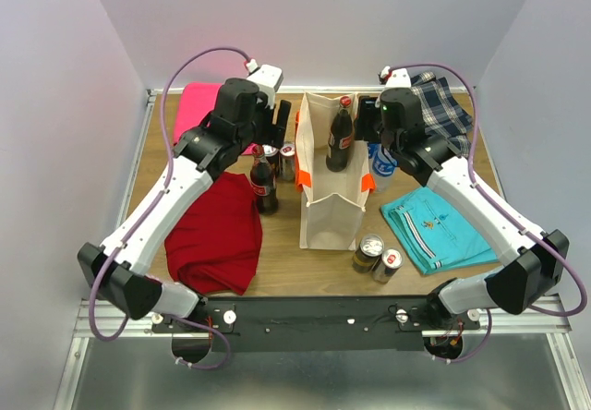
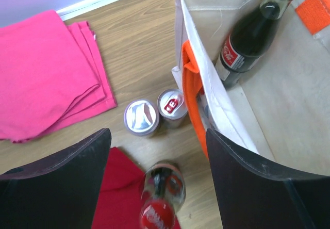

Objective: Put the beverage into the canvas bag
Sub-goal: Pick up the drink from the center of the board.

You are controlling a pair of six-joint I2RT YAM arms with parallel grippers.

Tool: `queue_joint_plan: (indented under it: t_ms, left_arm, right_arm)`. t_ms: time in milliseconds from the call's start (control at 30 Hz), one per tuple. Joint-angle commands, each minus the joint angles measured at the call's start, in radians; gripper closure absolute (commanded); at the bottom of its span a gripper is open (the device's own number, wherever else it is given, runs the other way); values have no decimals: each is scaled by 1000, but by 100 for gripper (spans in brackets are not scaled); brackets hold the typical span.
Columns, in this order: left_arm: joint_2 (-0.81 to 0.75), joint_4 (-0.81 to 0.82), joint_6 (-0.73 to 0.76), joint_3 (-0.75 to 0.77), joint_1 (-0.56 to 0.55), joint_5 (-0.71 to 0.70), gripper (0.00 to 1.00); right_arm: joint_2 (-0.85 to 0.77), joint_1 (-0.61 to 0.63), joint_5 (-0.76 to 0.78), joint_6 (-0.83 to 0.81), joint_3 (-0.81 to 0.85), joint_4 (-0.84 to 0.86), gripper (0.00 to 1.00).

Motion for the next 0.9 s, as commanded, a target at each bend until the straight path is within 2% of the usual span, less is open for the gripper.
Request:
queue_joint_plan:
  t_ms: [0, 133, 467, 667, 867]
  left_arm:
    - [-87, -31, -12, -69, 2, -54, 16]
    - [-147, -83, -14, -113, 2, -19, 16]
    - [-249, -71, -31, -239, 2, 55, 17]
    - [-273, -2, -34, -313, 2, 100, 17]
    - [-264, 58, -45, -334, 2, 87, 18]
  right_arm:
    - [-19, 0, -54, 39, -8, -26, 34]
    - [-21, 0, -63, 50, -8, -33, 34]
    - [-27, -1, -83, 76, -28, -29, 34]
    - [-27, 0, -81, 79, -29, -30, 34]
    - [-25, 0, -74, 75, -25, -32, 34]
